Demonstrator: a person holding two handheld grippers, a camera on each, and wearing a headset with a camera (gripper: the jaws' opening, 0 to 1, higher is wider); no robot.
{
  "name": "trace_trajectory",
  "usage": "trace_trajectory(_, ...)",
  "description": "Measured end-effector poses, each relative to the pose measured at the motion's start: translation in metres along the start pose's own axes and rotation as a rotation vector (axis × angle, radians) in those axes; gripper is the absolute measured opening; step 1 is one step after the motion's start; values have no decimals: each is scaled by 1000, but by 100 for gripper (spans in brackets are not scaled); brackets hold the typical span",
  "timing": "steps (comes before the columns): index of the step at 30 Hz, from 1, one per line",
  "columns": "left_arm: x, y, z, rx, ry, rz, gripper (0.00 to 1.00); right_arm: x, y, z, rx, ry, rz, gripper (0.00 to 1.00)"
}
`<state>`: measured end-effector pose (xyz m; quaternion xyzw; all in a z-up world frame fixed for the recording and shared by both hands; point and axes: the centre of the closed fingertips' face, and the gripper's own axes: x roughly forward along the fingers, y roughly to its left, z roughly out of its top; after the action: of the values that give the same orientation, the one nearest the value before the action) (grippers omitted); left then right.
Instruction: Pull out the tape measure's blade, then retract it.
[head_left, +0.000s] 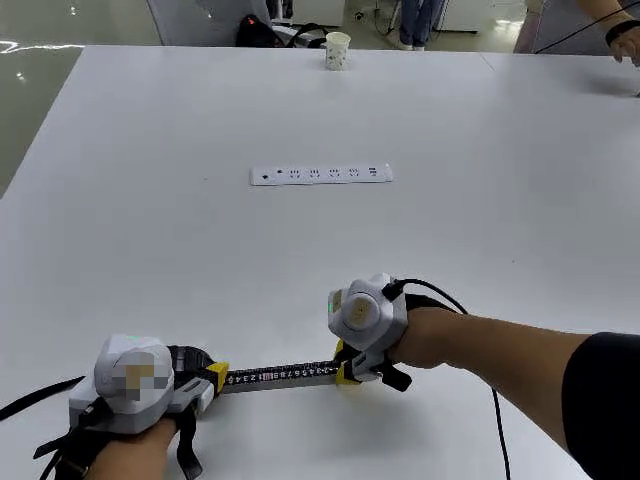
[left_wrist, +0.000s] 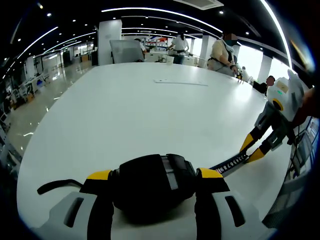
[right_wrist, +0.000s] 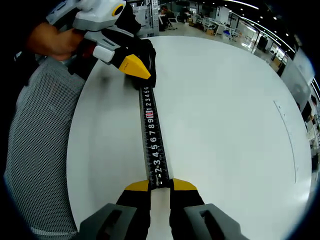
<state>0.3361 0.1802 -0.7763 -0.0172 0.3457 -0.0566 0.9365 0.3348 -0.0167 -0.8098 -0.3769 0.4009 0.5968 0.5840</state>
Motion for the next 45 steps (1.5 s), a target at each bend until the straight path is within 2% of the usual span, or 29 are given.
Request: trace_trajectory(45, 0, 0, 0, -2, 16, -1, 61, 7, 2, 16, -10, -23, 8, 10)
